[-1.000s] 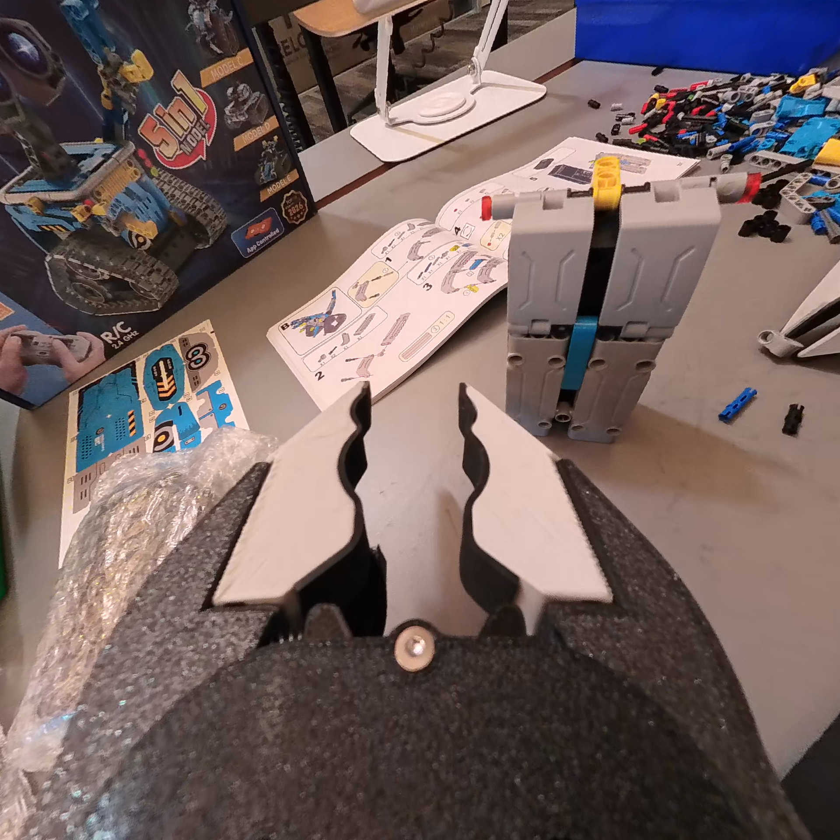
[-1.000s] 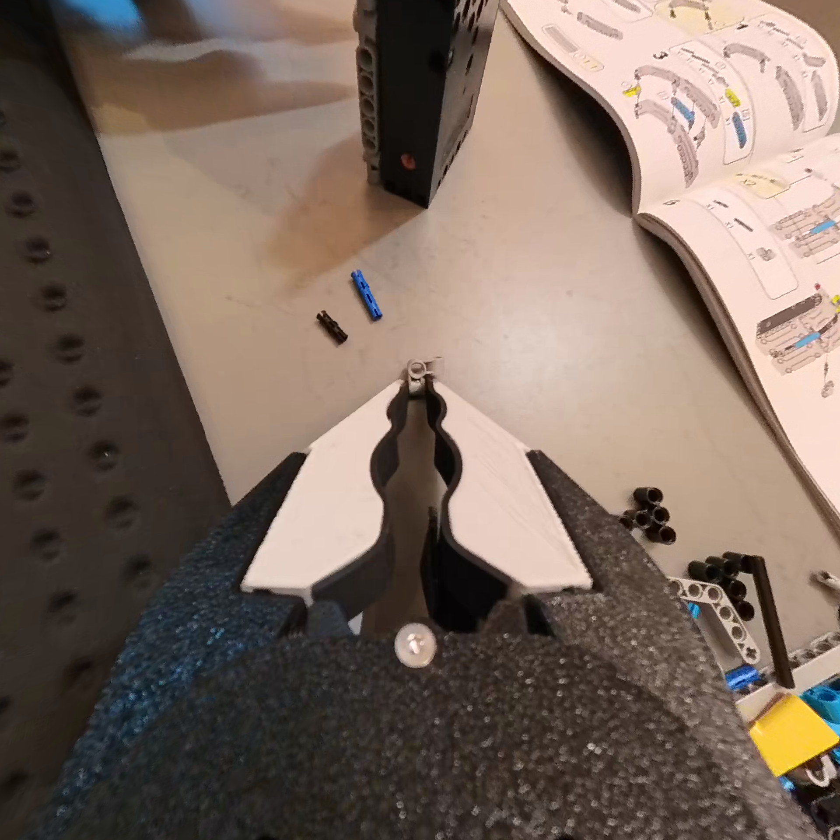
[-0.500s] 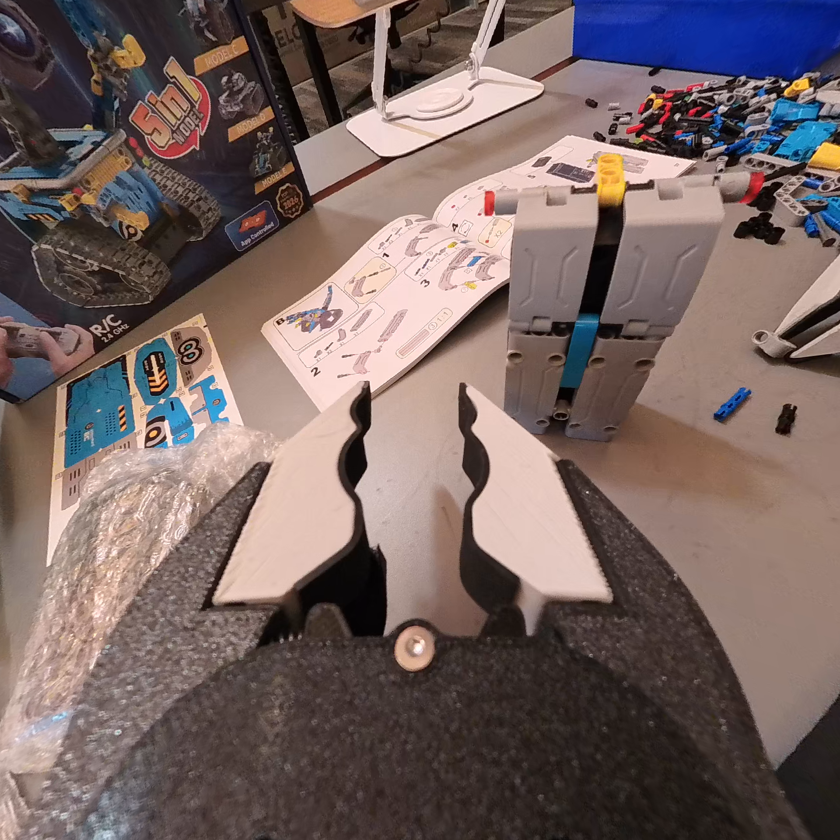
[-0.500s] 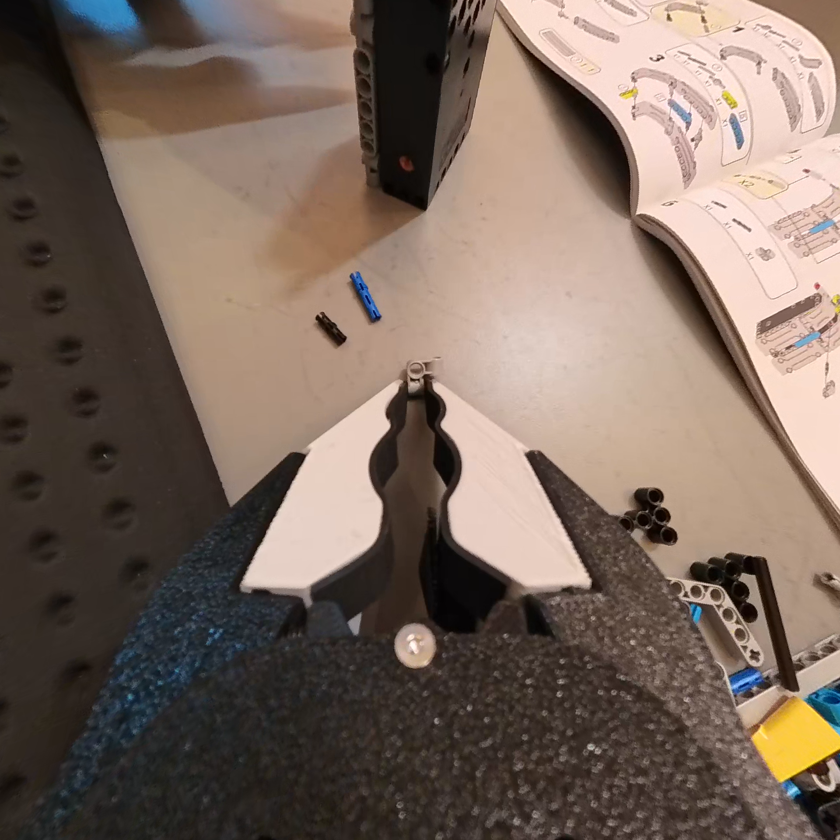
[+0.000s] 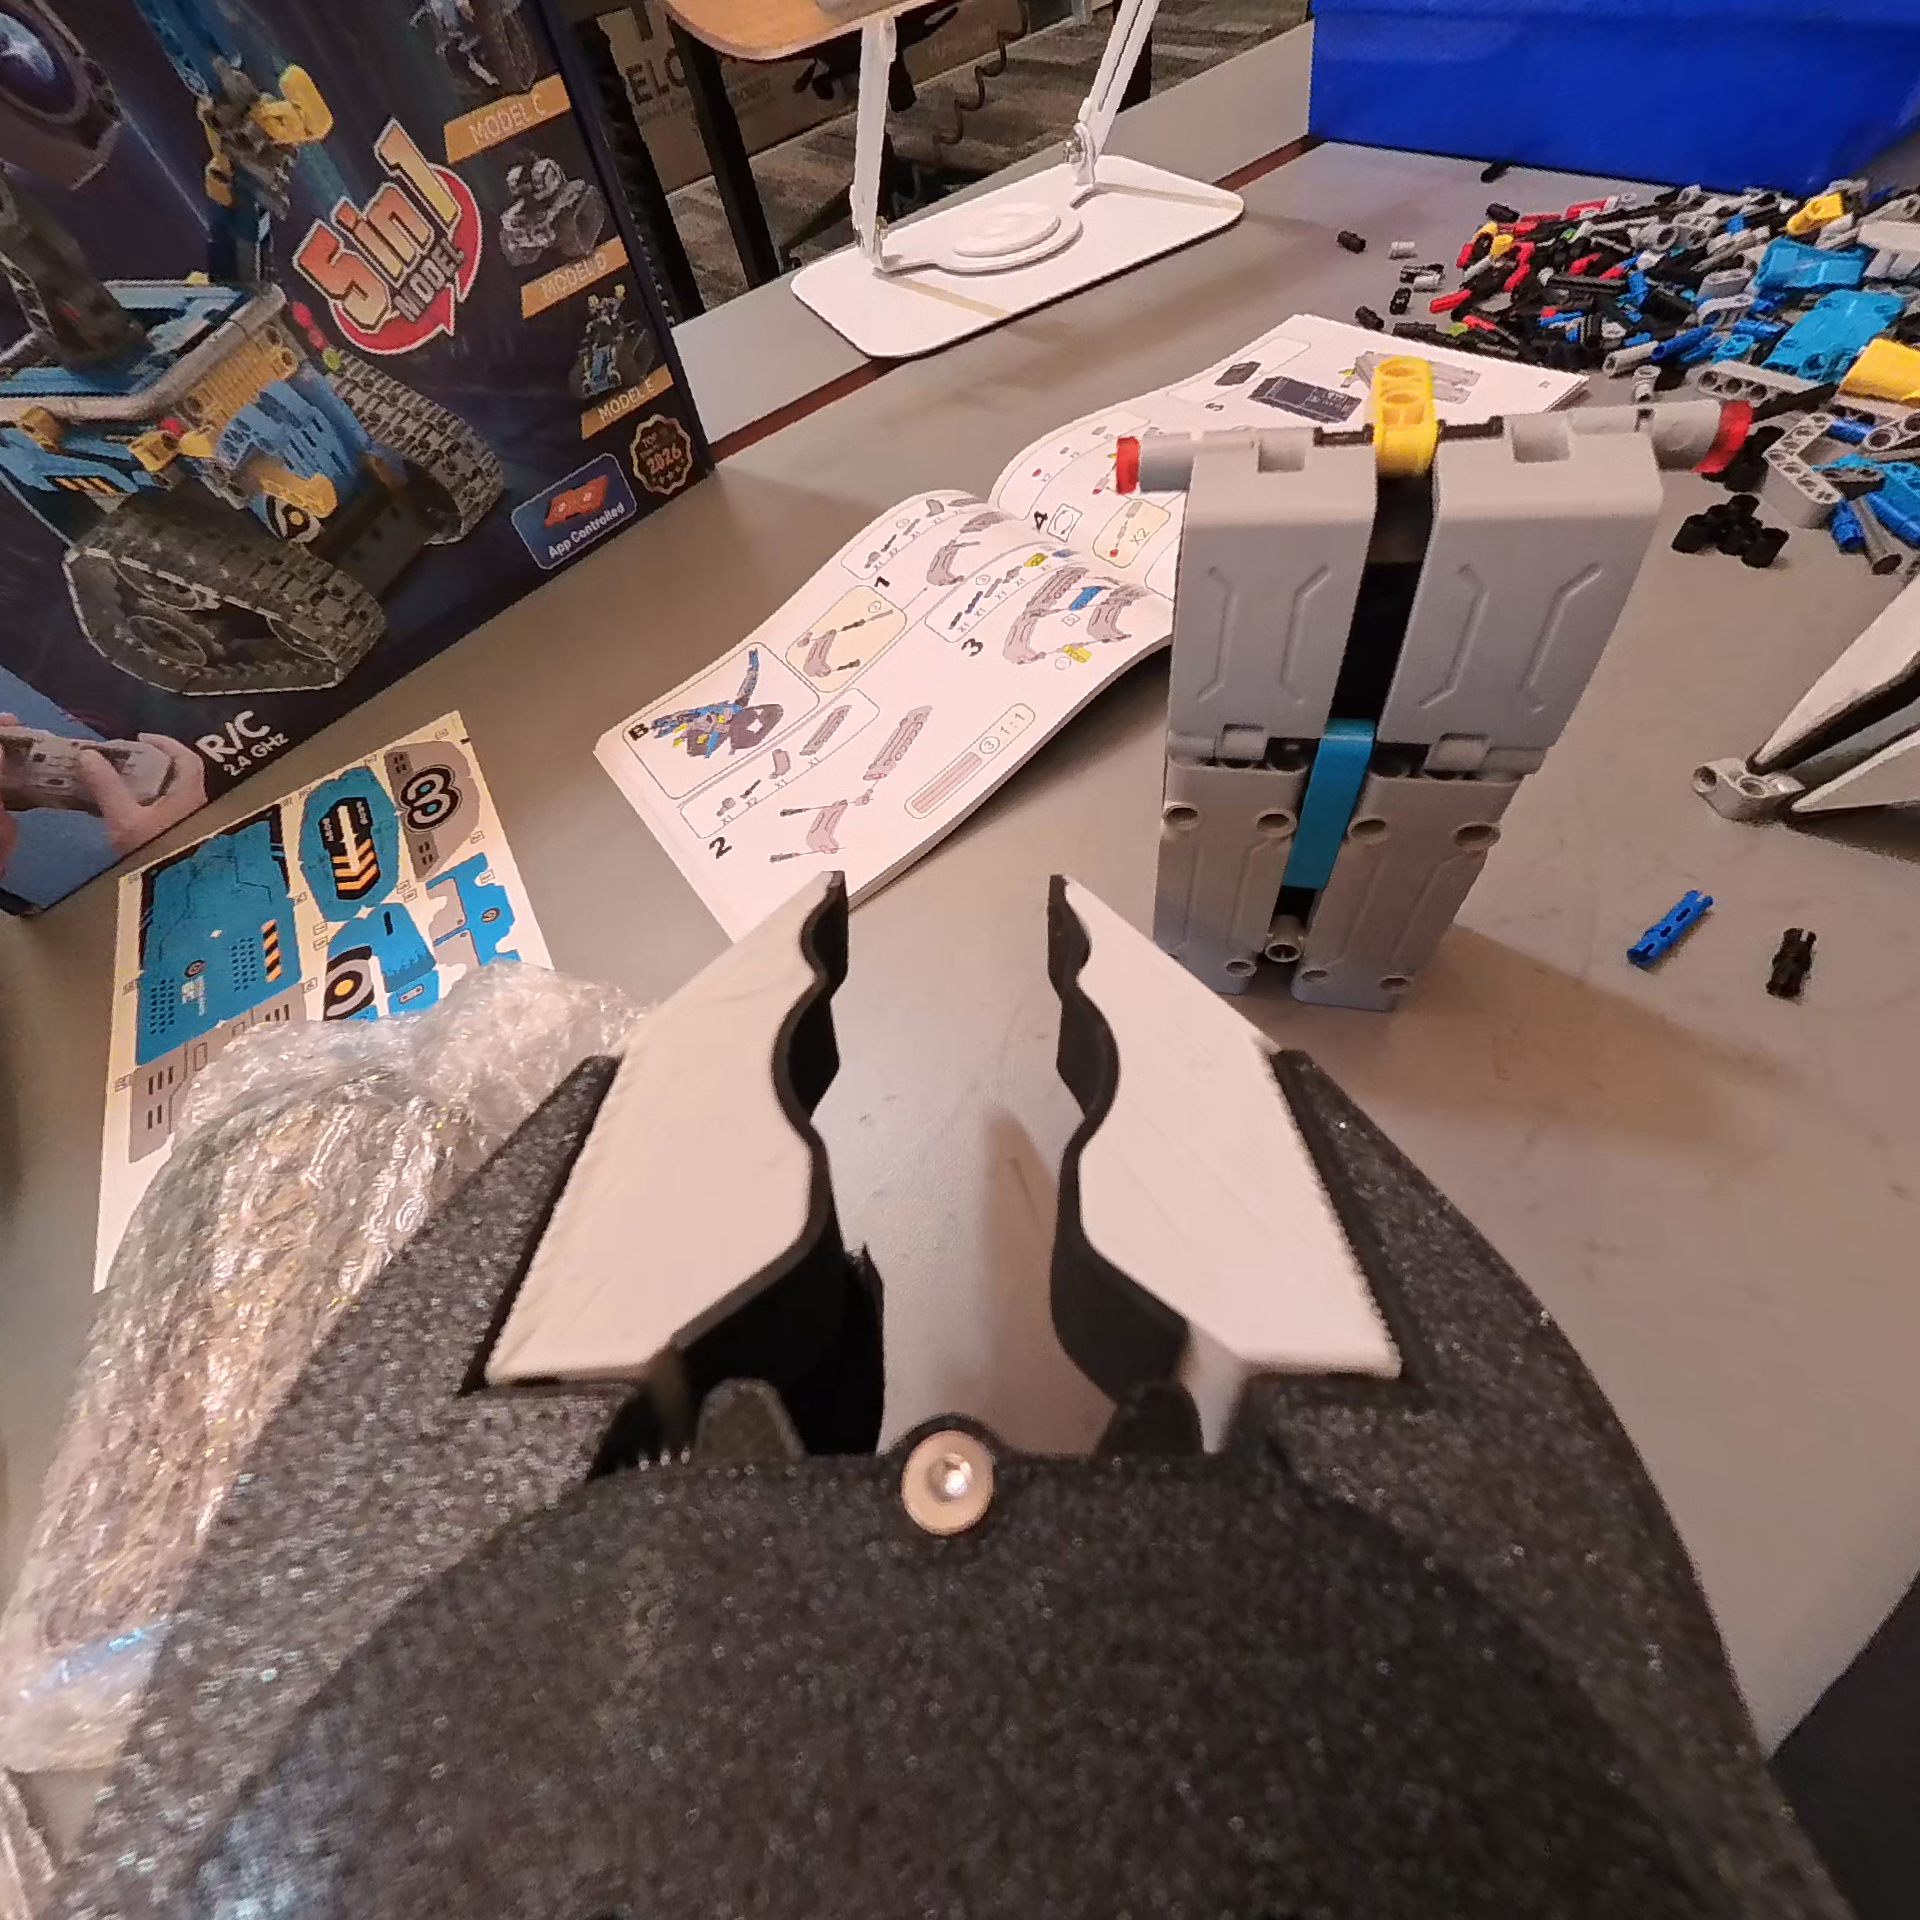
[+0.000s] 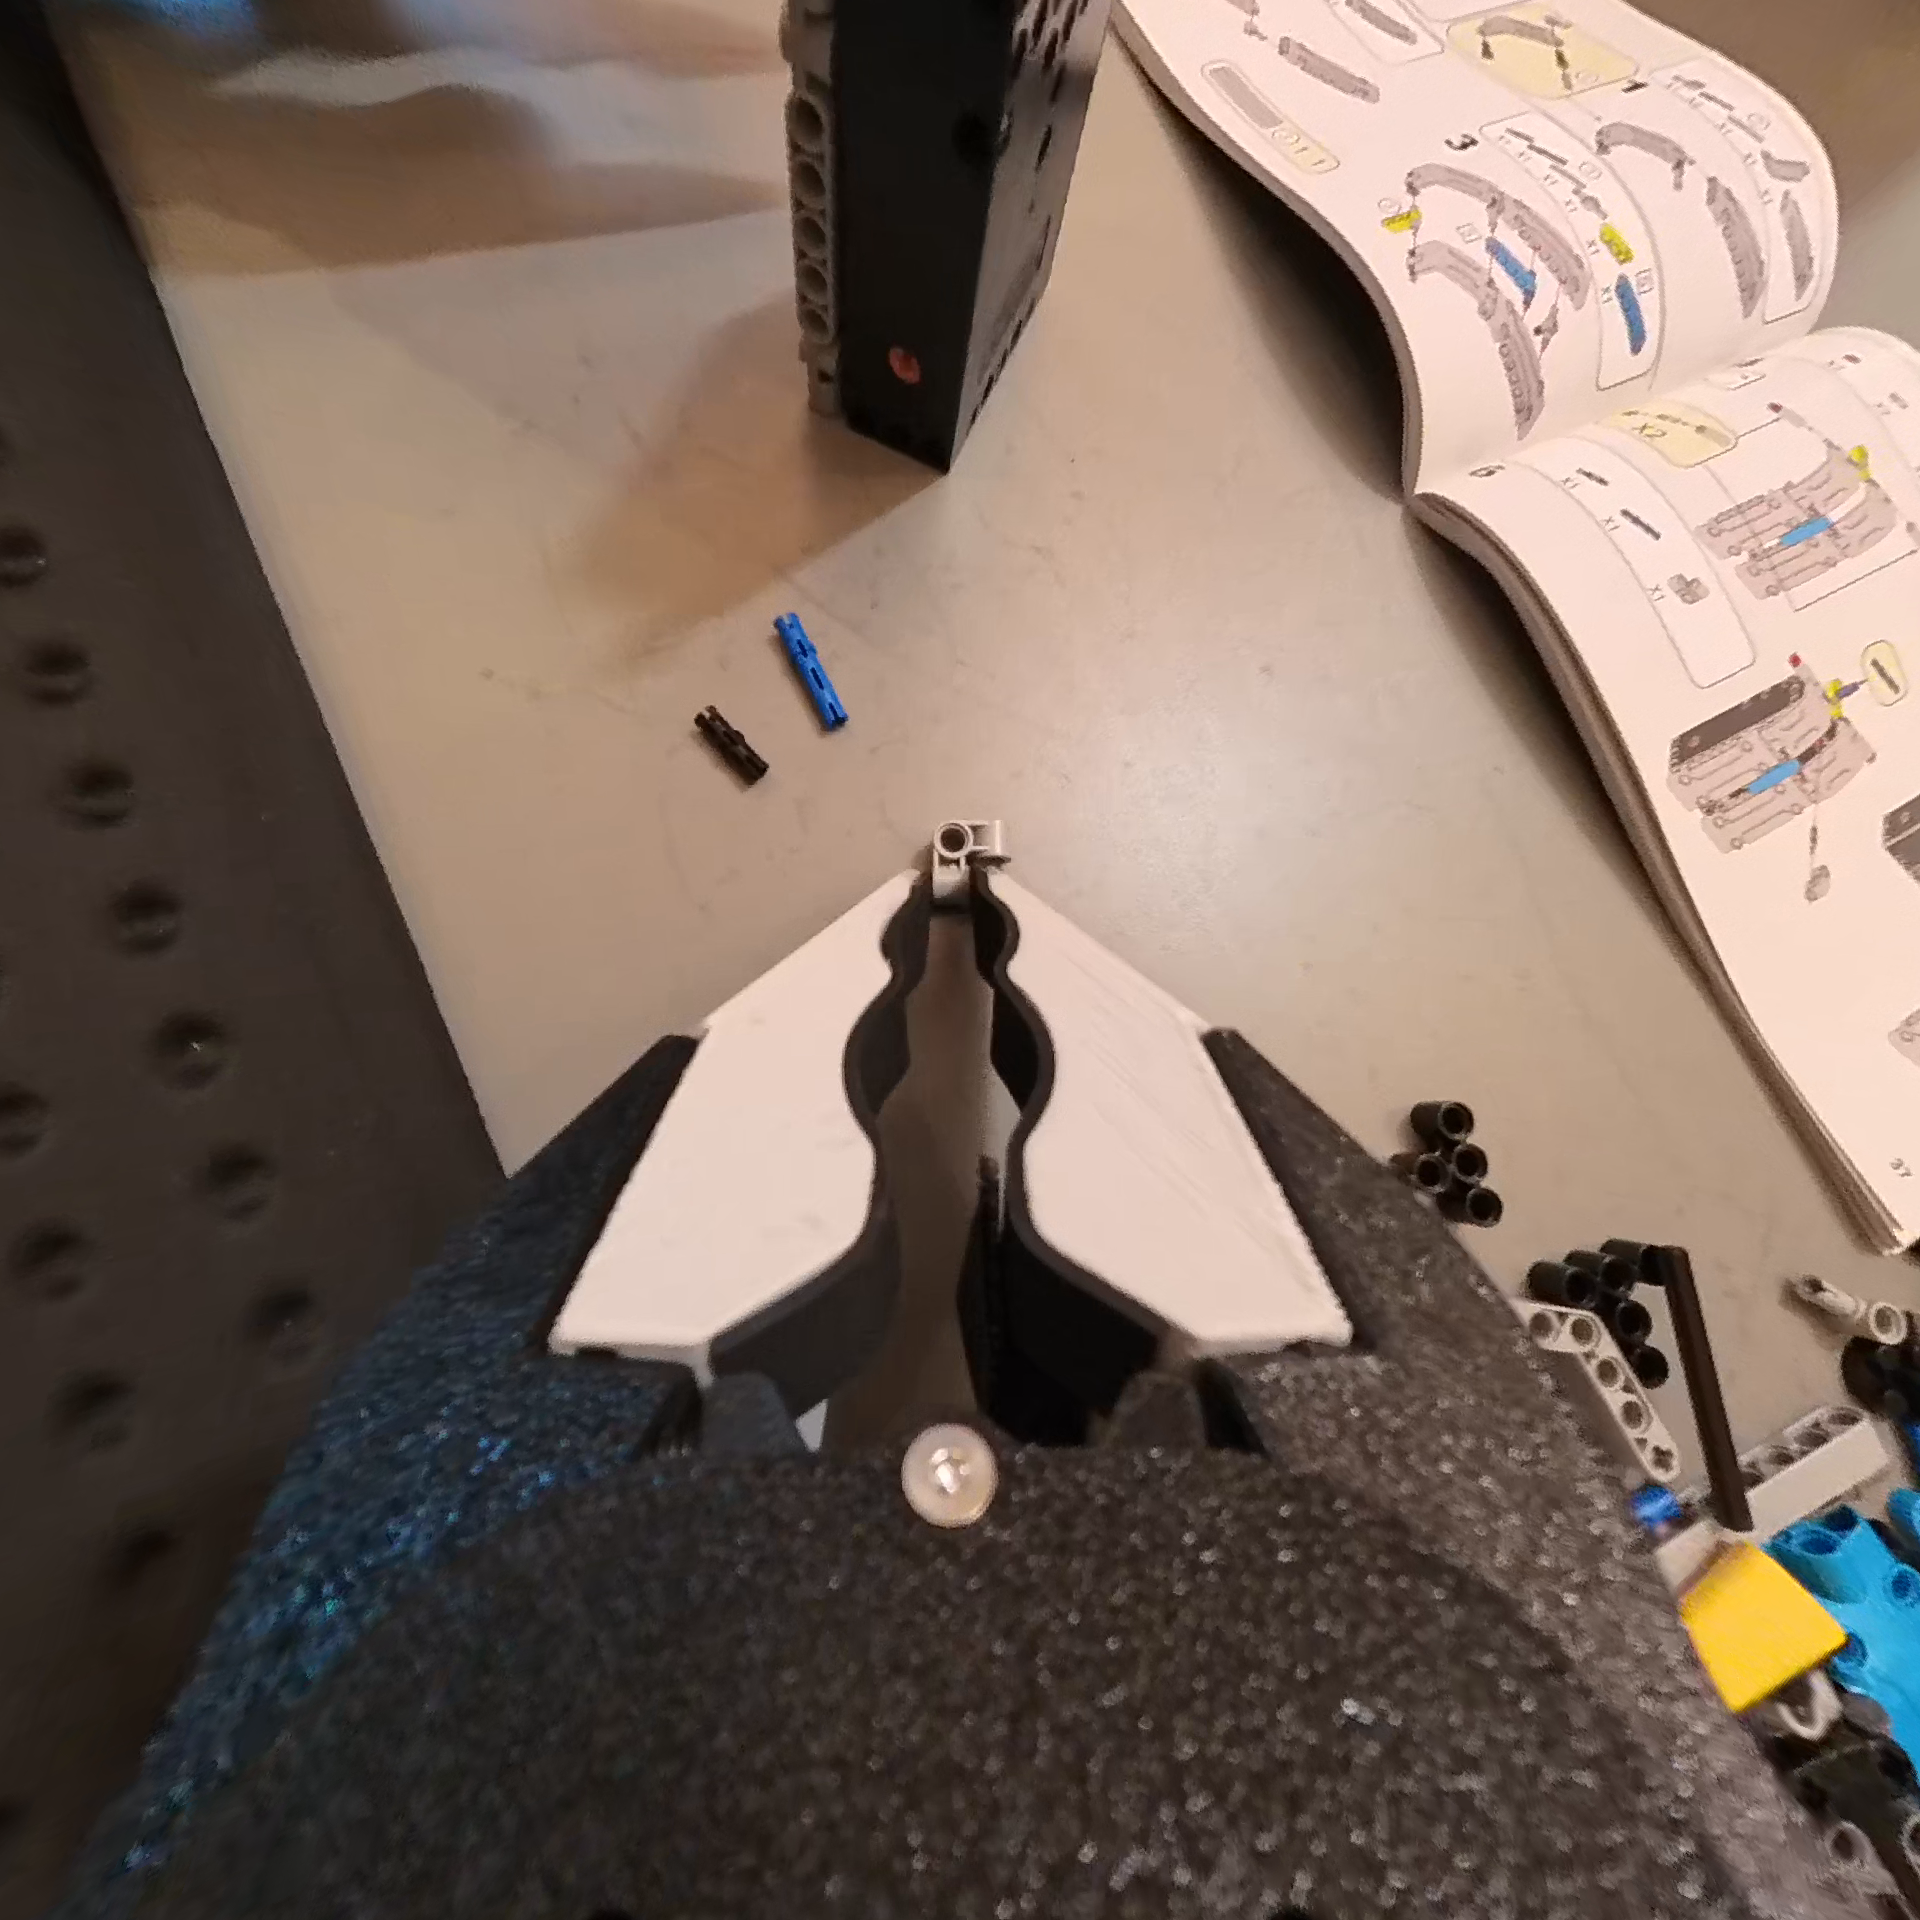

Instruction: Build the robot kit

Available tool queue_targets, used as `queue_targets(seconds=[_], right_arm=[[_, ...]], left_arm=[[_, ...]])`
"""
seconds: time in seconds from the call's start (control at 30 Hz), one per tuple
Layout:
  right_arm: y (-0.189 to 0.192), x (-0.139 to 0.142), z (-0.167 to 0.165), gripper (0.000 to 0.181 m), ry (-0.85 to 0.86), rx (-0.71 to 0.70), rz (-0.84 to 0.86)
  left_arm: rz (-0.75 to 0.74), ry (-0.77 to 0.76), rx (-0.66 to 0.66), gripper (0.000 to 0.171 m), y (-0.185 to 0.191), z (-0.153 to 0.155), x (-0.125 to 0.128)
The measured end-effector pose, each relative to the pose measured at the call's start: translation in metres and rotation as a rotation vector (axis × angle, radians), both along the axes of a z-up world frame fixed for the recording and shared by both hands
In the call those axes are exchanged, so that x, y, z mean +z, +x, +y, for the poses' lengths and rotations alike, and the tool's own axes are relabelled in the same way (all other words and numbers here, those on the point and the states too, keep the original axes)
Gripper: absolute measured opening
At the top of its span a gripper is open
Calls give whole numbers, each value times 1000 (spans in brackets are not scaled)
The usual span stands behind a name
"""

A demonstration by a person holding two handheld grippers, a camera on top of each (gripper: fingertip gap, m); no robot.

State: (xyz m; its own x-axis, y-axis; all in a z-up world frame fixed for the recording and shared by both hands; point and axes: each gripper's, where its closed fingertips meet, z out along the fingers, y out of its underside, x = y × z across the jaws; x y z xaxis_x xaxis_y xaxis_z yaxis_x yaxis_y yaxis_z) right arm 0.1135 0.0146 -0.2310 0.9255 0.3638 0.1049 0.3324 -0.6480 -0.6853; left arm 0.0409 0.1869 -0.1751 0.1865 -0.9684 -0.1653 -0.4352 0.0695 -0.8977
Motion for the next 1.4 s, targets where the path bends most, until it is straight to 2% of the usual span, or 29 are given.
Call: queue_targets(seconds=[0.3, 0.43, 0.5, 0.6, 0.7, 0.73, 0.8, 0.87, 1.0, 1.1, 1.23, 1.4], right_arm=[[1, 7, 2, 10, 28, -7, 37], [-3, 15, 3, 9, 68, 11, 72], [-2, 19, 4, 9, 83, 1, 81], [-1, 20, 4, 9, 82, -3, 102], [-2, 18, 4, 8, 75, 4, 90], [-3, 18, 3, 8, 77, 9, 82], [-4, 18, 3, 8, 82, 18, 70], [-5, 19, 3, 8, 84, 23, 69], [-6, 21, 3, 8, 92, 23, 89], [-6, 24, 3, 8, 100, 22, 113], [-7, 26, 2, 7, 108, 24, 129], [-9, 30, 2, 7, 121, 33, 157]], left_arm=[[-10, 0, -3, 38, 0, -1, 3], [-47, 4, 15, 37, -2, 2, 10], [-100, 28, 17, 37, -4, 2, 23], [-224, 60, -86, 37, -4, -24, 50], [-238, 106, -325, 33, -3, -84, 61], [-204, 134, -400, 26, -3, -103, 57], [-127, 172, -511, 25, -2, -135, 43], [-5, 138, -560, 25, 3, -153, 19], [232, 135, -405, 19, 22, -133, -24], [331, 76, -470, 17, 24, -144, -43], [340, 71, -471, 18, 29, -144, -48], [327, -41, -525, 18, 32, -154, -51]])
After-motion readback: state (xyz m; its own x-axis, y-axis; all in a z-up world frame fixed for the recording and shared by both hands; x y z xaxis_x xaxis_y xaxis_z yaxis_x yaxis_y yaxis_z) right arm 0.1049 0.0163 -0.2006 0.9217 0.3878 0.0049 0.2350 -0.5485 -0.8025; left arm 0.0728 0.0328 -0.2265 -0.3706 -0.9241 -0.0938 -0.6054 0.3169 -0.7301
